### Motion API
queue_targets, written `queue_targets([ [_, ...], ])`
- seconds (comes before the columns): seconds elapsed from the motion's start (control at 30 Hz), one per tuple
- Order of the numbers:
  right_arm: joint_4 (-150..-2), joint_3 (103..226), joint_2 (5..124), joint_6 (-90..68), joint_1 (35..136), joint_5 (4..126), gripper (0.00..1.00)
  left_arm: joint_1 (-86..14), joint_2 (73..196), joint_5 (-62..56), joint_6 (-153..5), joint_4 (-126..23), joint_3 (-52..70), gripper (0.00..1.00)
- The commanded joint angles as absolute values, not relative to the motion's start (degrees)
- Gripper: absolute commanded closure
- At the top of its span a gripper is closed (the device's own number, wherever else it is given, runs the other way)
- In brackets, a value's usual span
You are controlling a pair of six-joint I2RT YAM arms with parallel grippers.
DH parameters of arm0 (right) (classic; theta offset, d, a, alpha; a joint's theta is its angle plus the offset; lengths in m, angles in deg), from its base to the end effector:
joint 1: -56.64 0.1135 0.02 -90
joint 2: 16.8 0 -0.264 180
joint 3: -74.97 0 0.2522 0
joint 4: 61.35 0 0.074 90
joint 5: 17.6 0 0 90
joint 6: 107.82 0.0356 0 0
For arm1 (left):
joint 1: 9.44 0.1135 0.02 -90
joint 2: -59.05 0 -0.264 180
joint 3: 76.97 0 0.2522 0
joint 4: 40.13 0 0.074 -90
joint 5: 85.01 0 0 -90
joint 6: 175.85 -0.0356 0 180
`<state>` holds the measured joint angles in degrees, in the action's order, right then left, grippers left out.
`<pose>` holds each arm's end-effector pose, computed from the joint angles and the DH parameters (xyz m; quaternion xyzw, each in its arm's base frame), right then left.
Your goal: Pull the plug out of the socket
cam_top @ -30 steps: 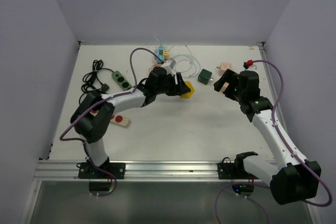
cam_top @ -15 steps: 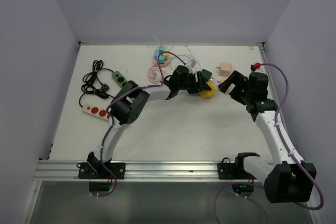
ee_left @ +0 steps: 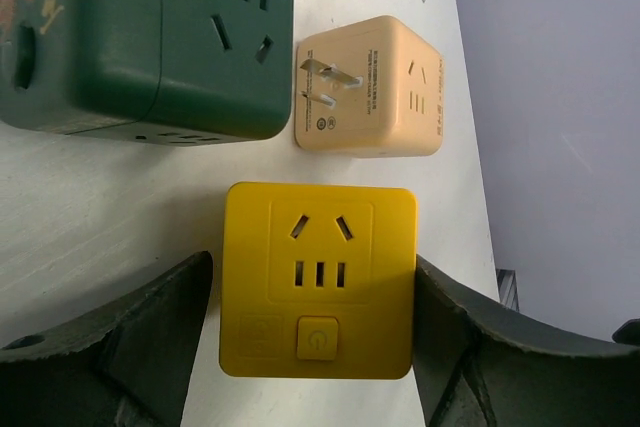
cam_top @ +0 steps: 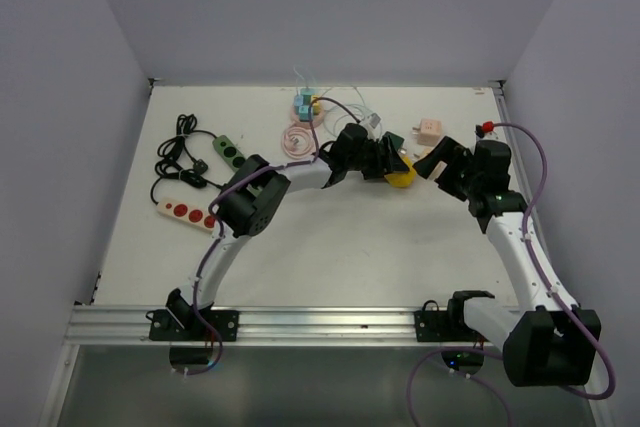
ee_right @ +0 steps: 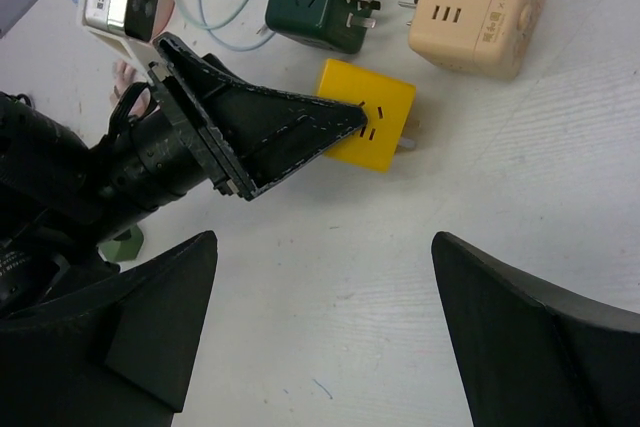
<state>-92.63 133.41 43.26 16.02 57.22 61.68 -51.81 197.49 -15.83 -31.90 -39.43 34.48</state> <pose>0.2318 0.0090 0.2759 0.2075 0.8508 0.2192 0.4303 0.3893 -0.3722 0.1267 0.0106 0.8408 -0.4891 0.2319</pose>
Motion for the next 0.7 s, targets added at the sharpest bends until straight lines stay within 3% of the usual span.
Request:
queue_targets([
  [0.0, -89.7, 133.03, 42.88, 15.84, 56.9, 59.65, 0.08, -50.93, 194.76, -14.44, -33.2, -43.08, 34.09, 0.23],
  [0.03, -89.53, 132.85, 42.97, 15.84, 56.9, 59.57, 0.08, -50.84, 194.5, -14.17, -33.47, -43.08, 33.47, 0.18],
  [0.37, -89.35, 132.76, 42.62, 15.58, 56.9, 58.51, 0.08, -48.46, 189.13, -13.02, -35.49, -43.17, 29.16, 0.14],
  [0.5, -88.74, 132.76, 42.79, 15.58, 56.9, 57.9, 0.08, -48.55, 187.73, -16.79, -40.13, -41.5, 30.13, 0.0],
  [0.67, -86.63, 132.76, 43.06, 15.75, 56.9, 55.97, 0.08, -51.71, 181.31, -11.27, -51.04, -53.17, 36.18, 0.0],
])
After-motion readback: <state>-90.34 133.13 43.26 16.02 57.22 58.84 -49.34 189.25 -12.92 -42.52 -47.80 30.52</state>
